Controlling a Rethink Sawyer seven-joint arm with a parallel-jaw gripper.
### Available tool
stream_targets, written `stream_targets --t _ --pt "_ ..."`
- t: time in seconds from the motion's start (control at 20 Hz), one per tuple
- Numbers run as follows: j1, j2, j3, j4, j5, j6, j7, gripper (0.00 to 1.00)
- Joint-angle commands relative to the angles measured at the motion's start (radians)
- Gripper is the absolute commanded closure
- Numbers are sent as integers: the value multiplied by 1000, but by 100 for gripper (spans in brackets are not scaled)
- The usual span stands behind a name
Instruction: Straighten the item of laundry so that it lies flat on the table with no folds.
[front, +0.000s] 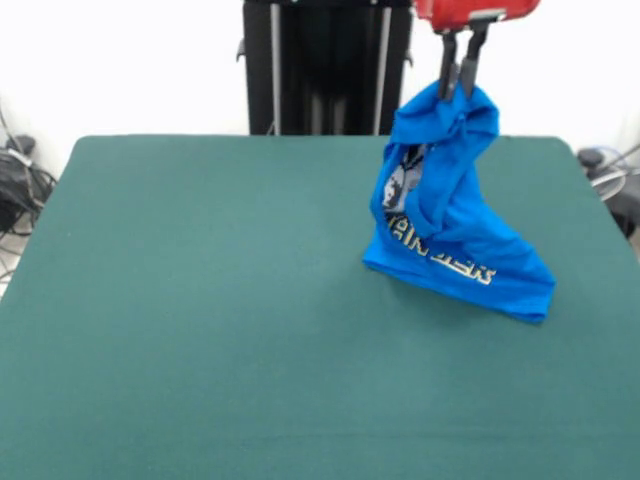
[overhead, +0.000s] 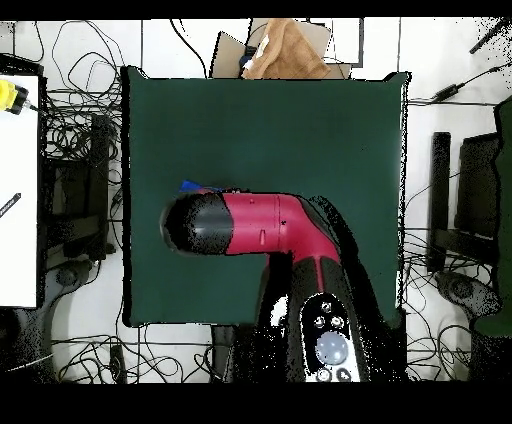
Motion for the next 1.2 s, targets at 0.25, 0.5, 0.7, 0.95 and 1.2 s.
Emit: stream_targets --t 0.25,0.5,0.7,0.95,1.2 --pt "93 -46 -54 -141 23 311 285 100" --pt "146 -47 -62 -300 5 509 361 100" --pt "184 -73 -64 -465 -7 775 437 100" --pt "242 -115 -84 -564 26 967 589 100" --pt "293 -107 -77 -675 27 1097 711 100"
